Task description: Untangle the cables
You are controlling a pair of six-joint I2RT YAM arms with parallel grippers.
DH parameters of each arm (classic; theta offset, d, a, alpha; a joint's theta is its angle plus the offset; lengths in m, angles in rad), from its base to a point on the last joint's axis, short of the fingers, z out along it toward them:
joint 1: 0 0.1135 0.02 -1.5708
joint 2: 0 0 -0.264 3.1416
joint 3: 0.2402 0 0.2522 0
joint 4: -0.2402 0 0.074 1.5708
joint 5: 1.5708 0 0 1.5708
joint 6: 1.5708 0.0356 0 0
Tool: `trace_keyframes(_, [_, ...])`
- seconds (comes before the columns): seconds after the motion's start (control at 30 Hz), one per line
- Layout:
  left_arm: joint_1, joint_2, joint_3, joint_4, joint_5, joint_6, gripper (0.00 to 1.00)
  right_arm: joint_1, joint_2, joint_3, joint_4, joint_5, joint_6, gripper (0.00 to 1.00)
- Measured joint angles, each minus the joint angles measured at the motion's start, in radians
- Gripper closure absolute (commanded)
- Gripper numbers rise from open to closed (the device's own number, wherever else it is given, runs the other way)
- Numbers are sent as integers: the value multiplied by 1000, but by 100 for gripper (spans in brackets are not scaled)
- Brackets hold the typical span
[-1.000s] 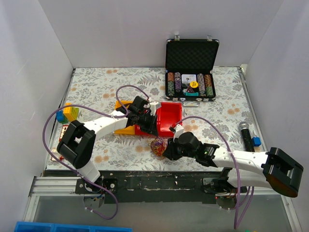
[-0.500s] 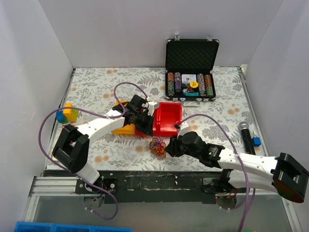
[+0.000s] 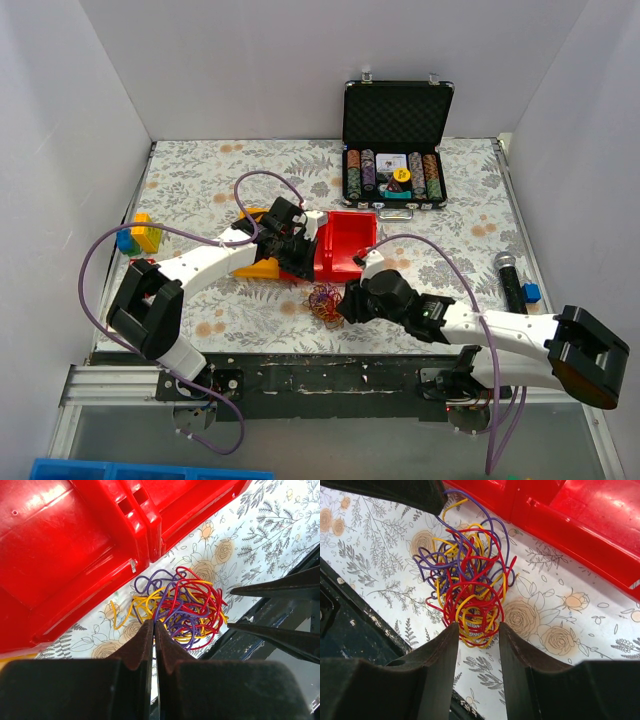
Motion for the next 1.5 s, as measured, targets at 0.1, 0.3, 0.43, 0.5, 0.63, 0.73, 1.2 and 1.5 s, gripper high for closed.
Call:
trace_keyframes(0.1, [0, 0, -2, 0, -7, 0, 100, 0, 19, 19, 4, -6, -1, 54])
trace_keyframes(0.3, [0, 0, -23, 2, -17, 2, 100, 0, -3, 35, 10, -6, -3, 53])
trace_keyframes(0.43, [0, 0, -29, 4, -20, 4, 100, 0, -33, 35, 13, -6, -4, 53])
trace_keyframes(0.5, [0, 0, -29, 5, -21, 4, 100, 0, -33, 35, 18, -6, -4, 54])
trace_keyframes(0.63, [0, 0, -29, 8, -21, 4, 100, 0, -8, 35, 26, -15, -4, 61])
trace_keyframes(0.73, [0, 0, -29, 8, -22, 5, 100, -1, 26, 35, 34, -23, -3, 66])
trace_keyframes(1.2, [2, -9, -23, -33, -55, 29, 100, -1, -62, 35, -35, -5, -2, 99])
trace_keyframes(1.5, [88, -81, 108, -166, -82, 90, 100, -1, -336, -69, -249, 112, 108, 99])
